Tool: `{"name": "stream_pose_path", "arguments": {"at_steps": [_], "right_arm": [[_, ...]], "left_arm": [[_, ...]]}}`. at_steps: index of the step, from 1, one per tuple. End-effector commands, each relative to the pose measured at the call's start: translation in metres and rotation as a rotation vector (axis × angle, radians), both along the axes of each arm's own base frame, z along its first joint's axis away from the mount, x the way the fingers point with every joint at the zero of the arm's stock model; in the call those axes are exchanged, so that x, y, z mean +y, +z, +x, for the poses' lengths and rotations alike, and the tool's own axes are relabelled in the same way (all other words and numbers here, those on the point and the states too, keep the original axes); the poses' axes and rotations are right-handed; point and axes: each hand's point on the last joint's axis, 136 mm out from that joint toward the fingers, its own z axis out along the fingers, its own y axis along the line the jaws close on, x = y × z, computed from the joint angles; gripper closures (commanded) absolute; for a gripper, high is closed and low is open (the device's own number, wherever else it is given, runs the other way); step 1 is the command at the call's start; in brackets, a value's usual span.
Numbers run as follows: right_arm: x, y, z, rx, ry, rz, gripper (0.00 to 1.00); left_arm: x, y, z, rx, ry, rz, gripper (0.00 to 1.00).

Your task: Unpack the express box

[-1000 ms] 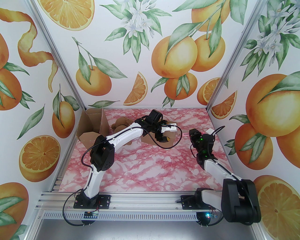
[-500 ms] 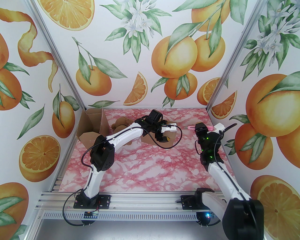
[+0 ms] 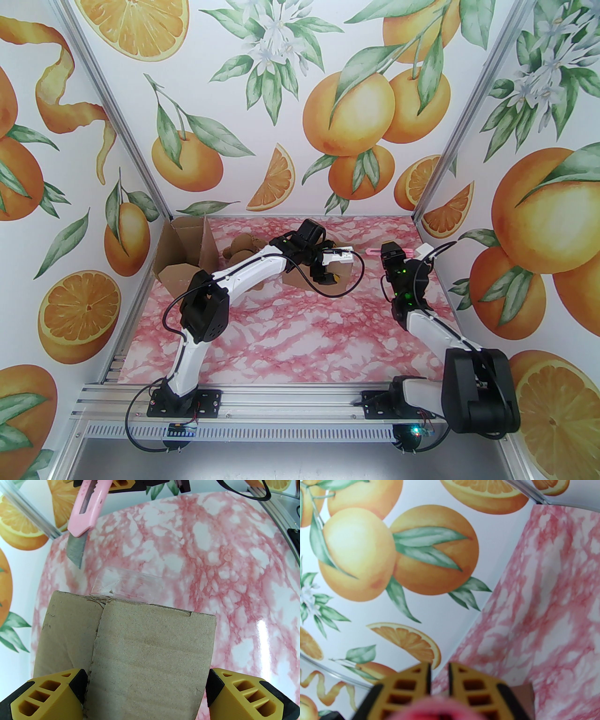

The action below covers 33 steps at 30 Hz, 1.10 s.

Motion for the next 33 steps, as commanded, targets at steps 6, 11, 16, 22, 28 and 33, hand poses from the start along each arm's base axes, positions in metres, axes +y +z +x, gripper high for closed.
{"name": "stream_pose_path", "arguments": {"at_steps": [6, 11, 16, 22, 28, 33], "right_arm": [[0.007, 0.001, 0.010, -0.058, 0.024, 0.053, 1.00], [0.010, -0.002, 0.015, -0.057, 0.034, 0.065, 1.00], [0.009, -0.009, 0.016, -0.042, 0.024, 0.069, 1.00], [0.008, -0.015, 0.017, -0.027, 0.012, 0.074, 1.00], [0.004, -0.020, 0.016, -0.017, -0.009, 0.074, 1.00], [0.003, -0.026, 0.016, -0.007, -0.016, 0.075, 1.00]], "left_arm": [[0.004, 0.012, 0.000, -0.011, 0.041, 0.005, 0.09], [0.002, 0.017, 0.002, -0.028, 0.046, -0.003, 0.00], [0.002, 0.019, 0.002, -0.038, 0.049, -0.004, 0.00], [0.004, 0.020, 0.004, -0.049, 0.057, -0.002, 0.00], [0.004, 0.020, 0.005, -0.051, 0.059, 0.000, 0.00], [0.004, 0.020, 0.004, -0.051, 0.056, 0.001, 0.00]]}}
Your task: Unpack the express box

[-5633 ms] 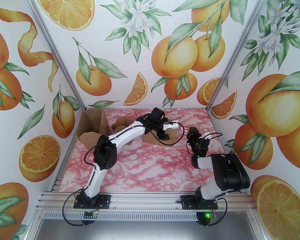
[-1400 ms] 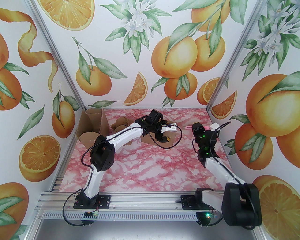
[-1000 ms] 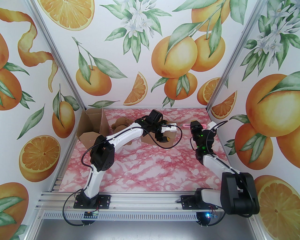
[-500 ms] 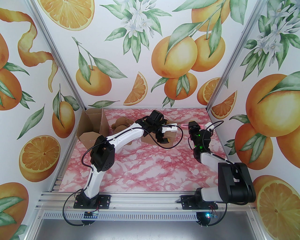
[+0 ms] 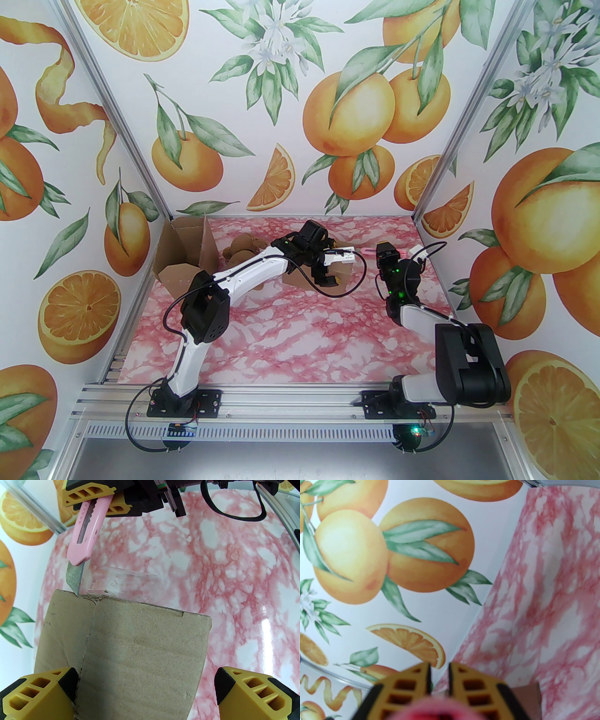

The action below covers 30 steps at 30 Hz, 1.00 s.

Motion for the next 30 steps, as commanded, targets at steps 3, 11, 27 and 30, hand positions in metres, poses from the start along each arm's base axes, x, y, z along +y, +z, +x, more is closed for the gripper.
{"name": "stream_pose_path", "arguments": {"at_steps": [3, 11, 27, 30], "right_arm": [[-0.005, -0.002, -0.003, -0.009, -0.038, -0.006, 1.00], [0.002, -0.007, -0.002, 0.007, -0.002, -0.010, 1.00], [0.021, -0.006, -0.026, 0.079, 0.055, 0.009, 1.00], [0.020, -0.007, -0.032, 0.093, 0.054, -0.008, 1.00]], "left_arm": [[0.006, 0.020, 0.001, -0.029, 0.019, -0.012, 0.00], [0.004, 0.021, 0.005, -0.038, 0.034, -0.019, 0.00], [-0.004, 0.024, 0.025, -0.084, 0.176, -0.041, 0.00], [-0.003, 0.024, 0.026, -0.090, 0.191, -0.040, 0.00]]}}
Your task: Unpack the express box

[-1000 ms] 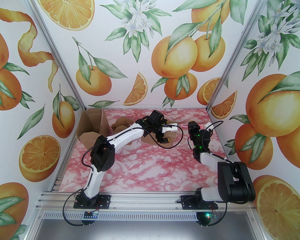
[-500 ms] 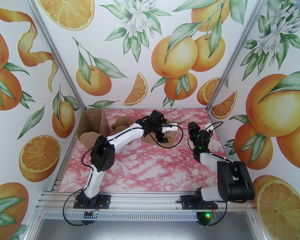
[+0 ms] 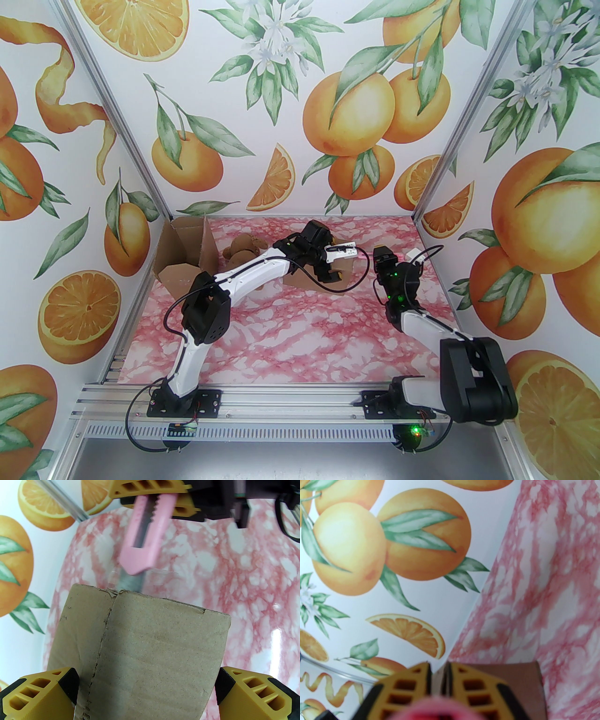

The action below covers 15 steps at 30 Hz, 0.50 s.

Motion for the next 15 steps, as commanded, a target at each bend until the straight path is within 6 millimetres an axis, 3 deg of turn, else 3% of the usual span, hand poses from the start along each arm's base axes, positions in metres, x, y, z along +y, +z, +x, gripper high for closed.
{"name": "stream_pose_path", "arguments": {"at_steps": [1, 6, 15], "right_arm": [[0.004, -0.010, -0.011, 0.049, 0.017, -0.022, 1.00], [-0.002, -0.013, -0.023, 0.047, -0.008, -0.007, 1.00], [-0.052, 0.025, -0.056, 0.001, -0.169, -0.094, 1.00]], "left_arm": [[0.000, 0.017, 0.007, -0.037, 0.050, -0.030, 0.00], [0.005, 0.015, 0.015, -0.045, 0.099, -0.019, 0.00], [0.006, 0.026, 0.007, -0.012, 0.098, -0.044, 0.00]]}}
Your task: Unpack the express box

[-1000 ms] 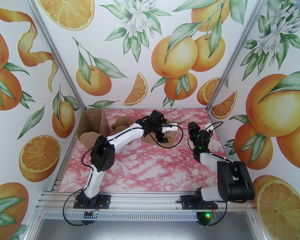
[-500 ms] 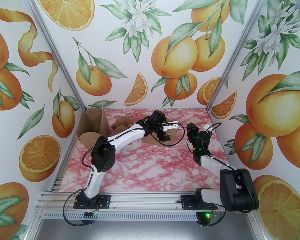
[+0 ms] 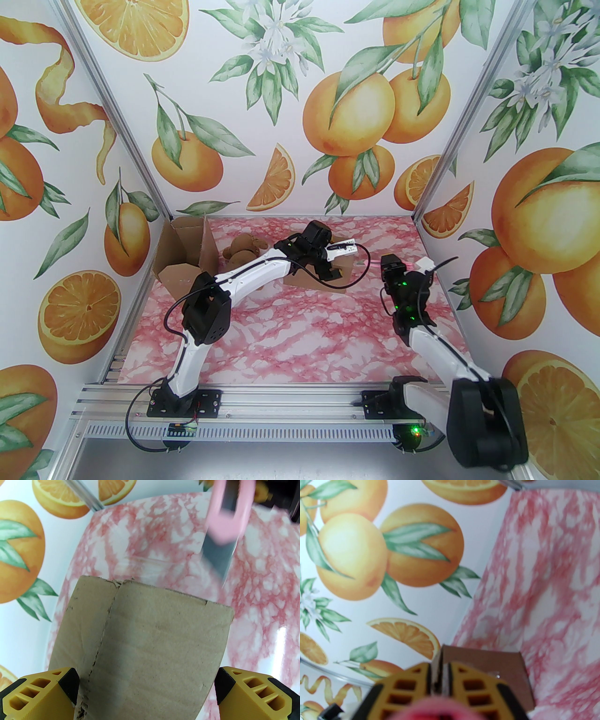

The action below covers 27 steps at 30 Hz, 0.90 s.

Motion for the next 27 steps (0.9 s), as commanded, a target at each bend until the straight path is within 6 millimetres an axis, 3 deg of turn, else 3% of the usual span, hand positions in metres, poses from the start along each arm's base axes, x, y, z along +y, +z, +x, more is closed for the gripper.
{"name": "stream_pose_path", "arguments": {"at_steps": [1, 3, 8, 11, 14, 21, 24, 27], "right_arm": [[-0.022, 0.002, -0.015, 0.039, -0.072, -0.074, 1.00], [-0.020, 0.002, -0.019, 0.070, -0.050, -0.122, 1.00], [-0.005, -0.022, -0.038, 0.213, 0.023, -0.238, 1.00], [0.013, -0.035, -0.051, 0.289, 0.073, -0.330, 1.00], [0.036, -0.051, -0.057, 0.327, 0.125, -0.363, 1.00], [0.083, -0.070, -0.041, 0.353, 0.198, -0.441, 1.00], [0.102, -0.072, -0.024, 0.369, 0.234, -0.475, 1.00], [0.117, -0.075, -0.007, 0.372, 0.251, -0.493, 1.00]], "left_arm": [[0.001, 0.032, -0.005, -0.011, -0.005, -0.062, 0.00], [-0.001, 0.046, -0.012, -0.003, -0.040, -0.096, 0.00], [0.005, 0.098, -0.019, 0.064, -0.100, -0.237, 0.00], [0.013, 0.121, -0.010, 0.107, -0.085, -0.308, 0.00], [0.022, 0.128, 0.010, 0.136, -0.026, -0.324, 0.00], [0.069, 0.106, 0.087, 0.328, 0.180, -0.422, 0.03], [0.087, 0.086, 0.106, 0.447, 0.234, -0.466, 0.04], [0.091, 0.064, 0.108, 0.515, 0.224, -0.448, 0.04]]}}
